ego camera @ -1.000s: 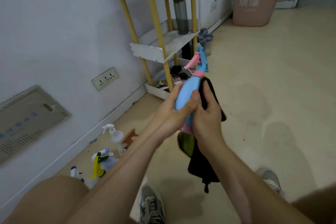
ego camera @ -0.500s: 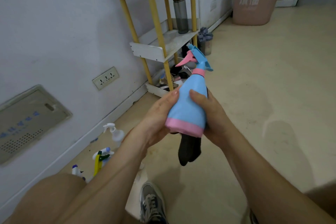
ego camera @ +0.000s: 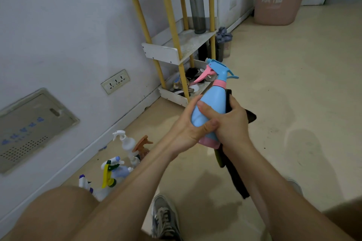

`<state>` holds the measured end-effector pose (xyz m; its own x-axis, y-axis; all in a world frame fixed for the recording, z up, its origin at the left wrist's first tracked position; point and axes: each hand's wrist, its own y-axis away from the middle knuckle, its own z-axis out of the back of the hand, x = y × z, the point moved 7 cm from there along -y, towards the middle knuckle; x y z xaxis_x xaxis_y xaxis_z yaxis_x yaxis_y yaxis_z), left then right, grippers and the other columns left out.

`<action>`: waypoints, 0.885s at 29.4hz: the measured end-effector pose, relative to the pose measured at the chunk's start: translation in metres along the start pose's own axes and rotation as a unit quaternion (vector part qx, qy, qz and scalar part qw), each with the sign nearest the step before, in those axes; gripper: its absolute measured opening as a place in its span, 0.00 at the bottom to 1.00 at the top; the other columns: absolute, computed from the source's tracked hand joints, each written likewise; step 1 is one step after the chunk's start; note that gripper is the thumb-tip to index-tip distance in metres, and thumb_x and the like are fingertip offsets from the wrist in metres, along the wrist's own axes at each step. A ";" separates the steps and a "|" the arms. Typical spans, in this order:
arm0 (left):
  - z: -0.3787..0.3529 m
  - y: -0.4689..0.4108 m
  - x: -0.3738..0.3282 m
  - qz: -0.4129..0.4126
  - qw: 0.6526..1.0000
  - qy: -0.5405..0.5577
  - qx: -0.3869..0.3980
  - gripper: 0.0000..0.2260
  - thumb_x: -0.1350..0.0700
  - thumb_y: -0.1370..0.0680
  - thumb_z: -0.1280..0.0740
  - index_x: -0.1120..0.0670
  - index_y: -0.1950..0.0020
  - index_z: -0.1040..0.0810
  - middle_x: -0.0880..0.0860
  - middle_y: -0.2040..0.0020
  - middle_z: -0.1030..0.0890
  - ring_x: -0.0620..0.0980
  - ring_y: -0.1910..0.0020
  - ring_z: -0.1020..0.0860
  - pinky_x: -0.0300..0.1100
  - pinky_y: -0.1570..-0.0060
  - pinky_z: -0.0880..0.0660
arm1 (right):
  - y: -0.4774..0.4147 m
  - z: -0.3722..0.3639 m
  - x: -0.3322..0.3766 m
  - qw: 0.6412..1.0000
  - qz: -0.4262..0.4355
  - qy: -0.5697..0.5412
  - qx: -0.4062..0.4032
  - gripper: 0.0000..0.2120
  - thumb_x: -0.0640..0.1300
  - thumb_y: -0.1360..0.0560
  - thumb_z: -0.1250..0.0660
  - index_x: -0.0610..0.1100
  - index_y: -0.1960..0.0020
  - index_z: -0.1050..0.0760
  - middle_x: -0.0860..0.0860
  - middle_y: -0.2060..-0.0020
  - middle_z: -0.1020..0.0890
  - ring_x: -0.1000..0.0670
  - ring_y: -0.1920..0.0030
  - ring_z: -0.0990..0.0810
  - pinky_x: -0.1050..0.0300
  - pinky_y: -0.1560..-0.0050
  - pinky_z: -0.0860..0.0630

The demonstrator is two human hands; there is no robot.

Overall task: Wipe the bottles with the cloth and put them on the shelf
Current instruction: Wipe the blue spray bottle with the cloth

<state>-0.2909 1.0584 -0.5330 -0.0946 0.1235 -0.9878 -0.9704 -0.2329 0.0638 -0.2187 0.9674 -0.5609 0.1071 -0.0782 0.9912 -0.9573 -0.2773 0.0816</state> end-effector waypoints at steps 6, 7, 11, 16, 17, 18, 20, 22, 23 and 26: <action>0.006 -0.001 0.029 0.133 0.960 0.246 0.008 0.28 0.41 0.29 0.30 0.49 0.32 0.27 0.56 0.41 0.17 0.57 0.46 0.17 0.53 0.54 0.19 | 0.000 0.000 0.008 0.994 -0.027 -0.092 0.049 0.14 0.53 0.22 0.33 0.50 0.39 0.21 0.52 0.50 0.14 0.48 0.50 0.15 0.46 0.49 0.17; 0.006 0.000 0.029 0.141 0.958 0.249 0.014 0.28 0.39 0.30 0.30 0.50 0.34 0.26 0.55 0.43 0.17 0.55 0.47 0.17 0.50 0.55 0.19 | -0.002 -0.003 0.008 0.990 -0.046 -0.111 0.079 0.14 0.53 0.21 0.35 0.51 0.38 0.22 0.51 0.49 0.14 0.47 0.49 0.15 0.46 0.49 0.17; 0.015 -0.006 0.011 0.080 0.994 0.071 -0.027 0.24 0.39 0.27 0.34 0.44 0.32 0.27 0.49 0.42 0.18 0.42 0.50 0.17 0.36 0.56 0.22 | -0.002 -0.001 -0.002 0.974 -0.116 -0.168 0.094 0.17 0.58 0.21 0.35 0.50 0.38 0.22 0.46 0.48 0.15 0.42 0.51 0.14 0.37 0.51 0.18; 0.020 -0.009 -0.002 0.046 0.994 -0.074 -0.065 0.21 0.39 0.22 0.37 0.38 0.29 0.34 0.45 0.43 0.22 0.44 0.48 0.20 0.42 0.52 0.21 | 0.009 -0.010 0.001 0.996 0.001 -0.087 0.036 0.17 0.51 0.20 0.35 0.51 0.31 0.26 0.53 0.44 0.16 0.52 0.47 0.16 0.49 0.45 0.18; 0.021 -0.008 -0.002 0.037 0.991 -0.092 -0.094 0.22 0.34 0.25 0.36 0.38 0.33 0.32 0.44 0.44 0.21 0.45 0.48 0.19 0.46 0.51 0.20 | 0.012 -0.016 0.002 0.996 0.007 -0.083 0.043 0.18 0.49 0.19 0.36 0.52 0.30 0.27 0.54 0.42 0.17 0.54 0.45 0.17 0.50 0.42 0.20; 0.026 -0.007 -0.002 0.031 0.986 -0.100 -0.133 0.24 0.32 0.28 0.35 0.40 0.35 0.29 0.45 0.45 0.20 0.47 0.50 0.19 0.48 0.51 0.20 | 0.017 -0.021 0.004 0.995 0.003 -0.090 0.051 0.19 0.48 0.19 0.37 0.52 0.29 0.27 0.55 0.41 0.18 0.55 0.44 0.18 0.50 0.40 0.21; 0.037 -0.005 0.001 0.045 0.983 -0.050 -0.170 0.22 0.35 0.27 0.33 0.45 0.37 0.25 0.50 0.46 0.17 0.49 0.52 0.17 0.47 0.53 0.19 | 0.022 -0.030 0.006 0.994 0.014 -0.079 0.074 0.19 0.48 0.19 0.38 0.51 0.28 0.29 0.55 0.39 0.19 0.56 0.41 0.19 0.48 0.36 0.23; 0.042 -0.004 0.004 0.073 0.985 0.034 -0.152 0.17 0.42 0.23 0.34 0.50 0.39 0.23 0.55 0.47 0.16 0.53 0.53 0.16 0.48 0.54 0.19 | 0.029 -0.035 0.013 0.994 0.056 -0.025 0.091 0.23 0.55 0.21 0.39 0.52 0.27 0.30 0.55 0.35 0.21 0.55 0.37 0.22 0.47 0.33 0.26; 0.041 -0.001 0.003 0.077 0.985 0.059 -0.141 0.15 0.45 0.22 0.34 0.51 0.40 0.22 0.56 0.48 0.15 0.54 0.53 0.16 0.49 0.54 0.19 | 0.029 -0.037 0.015 0.993 0.064 -0.005 0.095 0.24 0.58 0.22 0.41 0.52 0.27 0.30 0.55 0.34 0.22 0.54 0.36 0.22 0.47 0.33 0.26; 0.027 0.007 0.004 0.091 0.989 0.082 -0.087 0.13 0.47 0.22 0.34 0.53 0.43 0.20 0.57 0.50 0.15 0.56 0.53 0.17 0.52 0.50 0.21 | 0.017 -0.027 0.021 0.996 -0.020 0.001 0.089 0.19 0.60 0.19 0.42 0.51 0.37 0.23 0.50 0.42 0.17 0.51 0.45 0.18 0.51 0.42 0.21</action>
<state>-0.3040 1.0834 -0.5330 -0.2119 -0.0910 -0.9730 -0.8868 -0.4005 0.2306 -0.2397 0.9874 -0.5359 0.1431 -0.0625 0.9877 -0.8900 -0.4446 0.1009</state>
